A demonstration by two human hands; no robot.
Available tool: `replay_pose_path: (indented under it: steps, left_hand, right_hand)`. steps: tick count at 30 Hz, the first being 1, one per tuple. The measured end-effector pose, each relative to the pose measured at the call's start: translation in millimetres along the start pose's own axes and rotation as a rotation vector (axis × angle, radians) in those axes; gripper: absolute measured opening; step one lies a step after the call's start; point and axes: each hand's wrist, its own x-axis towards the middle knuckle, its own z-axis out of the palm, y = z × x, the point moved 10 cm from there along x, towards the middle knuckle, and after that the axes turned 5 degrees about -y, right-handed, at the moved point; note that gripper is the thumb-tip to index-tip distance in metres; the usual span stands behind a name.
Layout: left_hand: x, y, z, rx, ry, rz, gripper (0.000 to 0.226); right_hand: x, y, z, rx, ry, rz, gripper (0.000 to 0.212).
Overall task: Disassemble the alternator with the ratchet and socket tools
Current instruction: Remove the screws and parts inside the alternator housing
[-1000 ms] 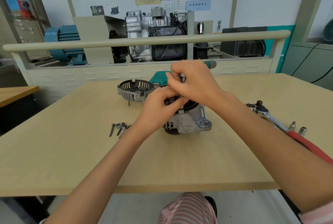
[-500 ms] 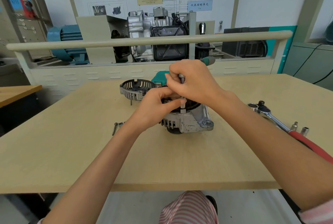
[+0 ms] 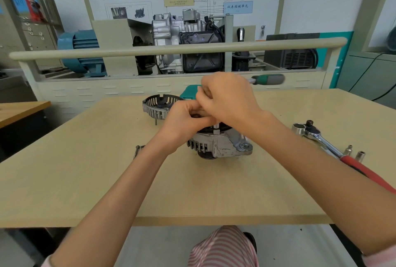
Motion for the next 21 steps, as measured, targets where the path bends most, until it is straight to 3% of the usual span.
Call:
replay_pose_path:
  steps: [4, 6, 8, 10, 13, 15, 18, 21]
  left_hand:
    - [0.0, -4.7, 2.9, -0.032, -0.113, -0.067, 0.019]
    - [1.2, -5.9, 1.9, -0.042, -0.132, -0.088, 0.021]
    - [1.8, -4.9, 1.5, -0.048, -0.132, -0.084, 0.019]
    - [2.4, -5.4, 0.0, -0.048, -0.106, -0.076, 0.019]
    - [4.9, -7.2, -2.2, -0.022, -0.031, -0.06, 0.022]
    - [5.2, -7.5, -2.0, 0.007, 0.002, -0.054, 0.021]
    - [4.0, -5.9, -2.2, 0.021, -0.002, -0.041, 0.018]
    - [2.5, -5.3, 0.7, -0.04, -0.081, -0.058, 0.016]
  right_hand:
    - [2.0, 2.1, 0.9, 0.552, -0.009, -0.125, 0.042]
    - [2.3, 3.7, -1.0, 0.66, 0.026, -0.123, 0.043]
    - [1.6, -2.1, -2.0, 0.606, 0.029, -0.145, 0.045]
    - [1.1, -9.7, -1.5, 0.378, 0.012, -0.146, 0.038]
    - [2.4, -1.5, 1.3, -0.118, 0.015, 0.063, 0.022]
    - [0.7, 1.7, 0.4, -0.269, 0.005, 0.161, 0.019]
    - [3.3, -0.8, 2.5, -0.231, 0.003, 0.08, 0.025]
    - [7.7, 5.3, 8.0, 0.167, -0.02, -0.01, 0.04]
